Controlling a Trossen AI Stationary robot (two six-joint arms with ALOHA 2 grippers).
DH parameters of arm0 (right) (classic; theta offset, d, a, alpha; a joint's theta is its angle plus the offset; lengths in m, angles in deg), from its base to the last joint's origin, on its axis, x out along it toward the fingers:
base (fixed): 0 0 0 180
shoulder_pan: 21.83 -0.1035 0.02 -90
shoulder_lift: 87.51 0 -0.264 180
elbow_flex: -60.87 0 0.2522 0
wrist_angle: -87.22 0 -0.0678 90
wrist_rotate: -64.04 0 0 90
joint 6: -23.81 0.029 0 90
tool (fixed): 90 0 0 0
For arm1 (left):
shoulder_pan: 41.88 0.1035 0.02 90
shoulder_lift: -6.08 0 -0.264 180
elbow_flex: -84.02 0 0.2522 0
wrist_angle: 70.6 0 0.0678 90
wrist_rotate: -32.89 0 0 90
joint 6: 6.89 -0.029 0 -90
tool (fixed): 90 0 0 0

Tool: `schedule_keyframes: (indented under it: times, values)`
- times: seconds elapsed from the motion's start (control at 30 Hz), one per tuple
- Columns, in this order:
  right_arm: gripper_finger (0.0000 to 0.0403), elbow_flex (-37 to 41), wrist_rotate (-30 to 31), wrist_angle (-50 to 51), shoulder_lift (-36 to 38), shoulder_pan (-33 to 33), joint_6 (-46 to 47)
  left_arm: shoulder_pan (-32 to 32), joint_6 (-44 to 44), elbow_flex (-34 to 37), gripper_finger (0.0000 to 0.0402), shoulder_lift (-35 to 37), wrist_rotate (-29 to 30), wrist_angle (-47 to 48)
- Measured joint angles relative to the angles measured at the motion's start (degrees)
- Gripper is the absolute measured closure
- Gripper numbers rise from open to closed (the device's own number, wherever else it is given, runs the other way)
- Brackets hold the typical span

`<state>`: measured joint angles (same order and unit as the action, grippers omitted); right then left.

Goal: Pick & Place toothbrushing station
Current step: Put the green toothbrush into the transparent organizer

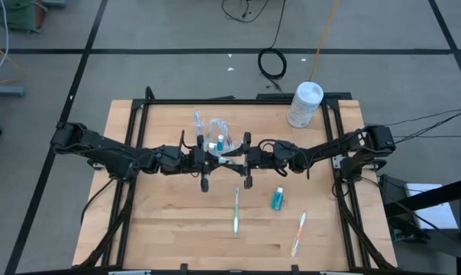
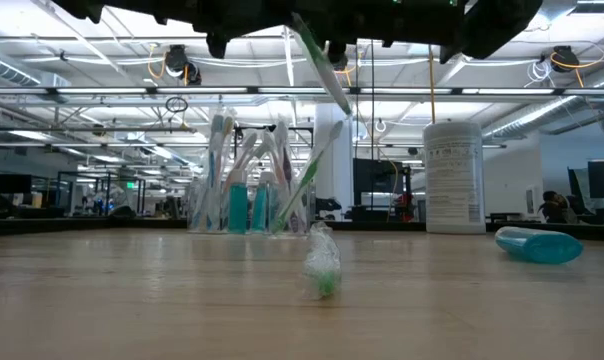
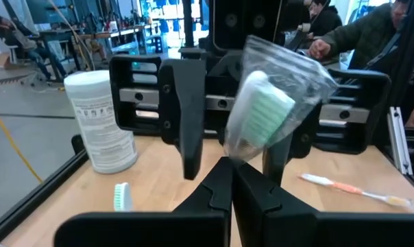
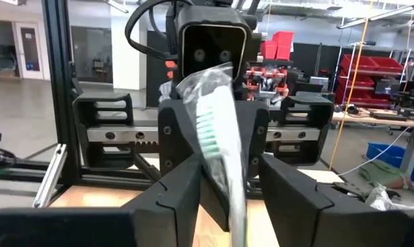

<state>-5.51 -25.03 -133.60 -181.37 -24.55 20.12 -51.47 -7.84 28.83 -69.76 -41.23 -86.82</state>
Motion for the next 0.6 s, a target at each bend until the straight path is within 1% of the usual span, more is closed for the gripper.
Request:
schedule_keyframes:
  times: [0.2,0.33,0.43,0.6]
  values:
    - [0.031,-0.11,-0.15,0.23,-0.04,-0.04,-0.16,-0.24,0.0,0.0,0.0389,0.0,-0.01,-0.06]
    - [0.0336,-0.11,-0.15,0.38,-0.02,-0.06,-0.58,-0.24,0.0,0.0,0.0399,0.02,0.31,0.43]
    - [0.034,-0.11,-0.13,0.38,-0.02,-0.06,-1.33,-0.28,-0.18,0.0,0.0394,0.02,0.76,0.43]
    - [0.0333,-0.11,0.07,0.36,0.0,-0.04,-1.73,-0.28,-0.24,0.0,0.0383,0.02,1.11,0.35]
